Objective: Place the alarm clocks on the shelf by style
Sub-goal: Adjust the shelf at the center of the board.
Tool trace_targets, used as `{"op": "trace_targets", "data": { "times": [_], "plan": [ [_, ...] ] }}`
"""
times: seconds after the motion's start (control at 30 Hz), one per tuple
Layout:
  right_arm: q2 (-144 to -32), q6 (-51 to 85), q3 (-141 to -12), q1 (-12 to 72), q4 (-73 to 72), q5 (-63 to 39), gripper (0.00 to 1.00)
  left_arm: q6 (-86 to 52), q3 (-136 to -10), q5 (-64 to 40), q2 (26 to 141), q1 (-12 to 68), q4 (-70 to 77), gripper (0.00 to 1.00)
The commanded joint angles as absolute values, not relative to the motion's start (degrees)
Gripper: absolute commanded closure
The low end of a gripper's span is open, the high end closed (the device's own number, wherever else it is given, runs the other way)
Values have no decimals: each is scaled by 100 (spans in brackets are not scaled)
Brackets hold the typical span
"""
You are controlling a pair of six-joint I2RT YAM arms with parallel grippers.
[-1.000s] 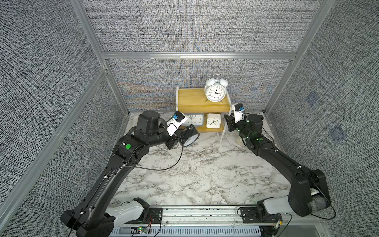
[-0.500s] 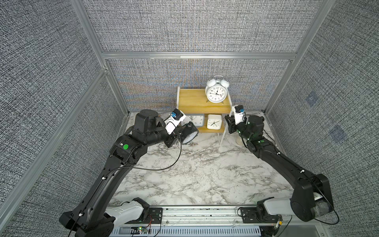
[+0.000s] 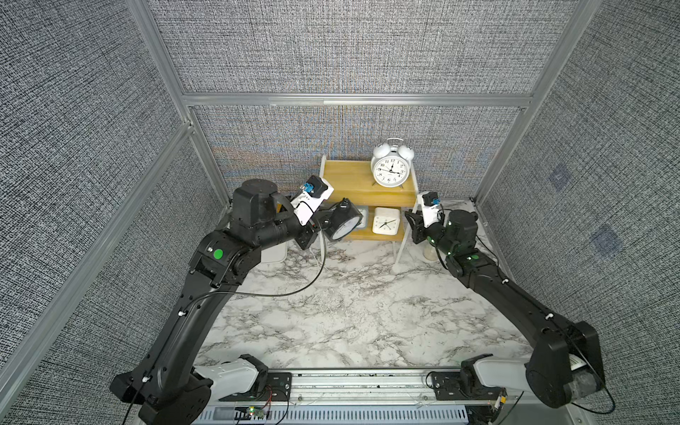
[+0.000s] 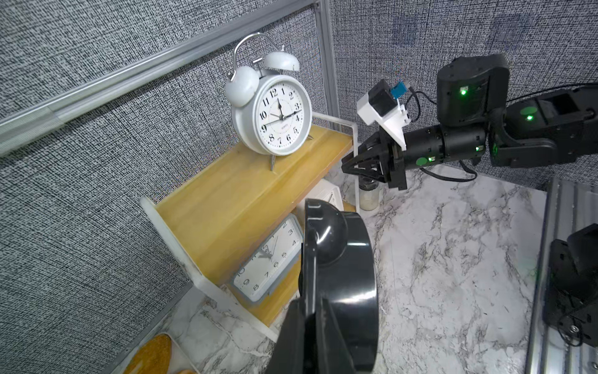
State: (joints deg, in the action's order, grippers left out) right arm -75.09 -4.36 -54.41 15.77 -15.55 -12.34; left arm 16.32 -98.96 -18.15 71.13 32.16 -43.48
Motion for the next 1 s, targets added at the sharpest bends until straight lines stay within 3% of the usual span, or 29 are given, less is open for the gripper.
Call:
{"op": "trace_targets", "data": {
  "times": [0.0, 0.53, 0.97],
  "plan": [
    [-7420, -769, -5454, 1548, -1417, -1363, 87, 1678, -10187, -1881, 7264, 3208, -4240, 100],
    [-7159, -993, -5302, 1364, -1043, -1607, 89, 1835, -11519, -1611, 8152, 3125, -4464, 100],
    [-7150, -956, -5318, 1357, -950, -1584, 88, 1656, -14226, -2220, 10020, 2730, -5998, 100]
  ]
}}
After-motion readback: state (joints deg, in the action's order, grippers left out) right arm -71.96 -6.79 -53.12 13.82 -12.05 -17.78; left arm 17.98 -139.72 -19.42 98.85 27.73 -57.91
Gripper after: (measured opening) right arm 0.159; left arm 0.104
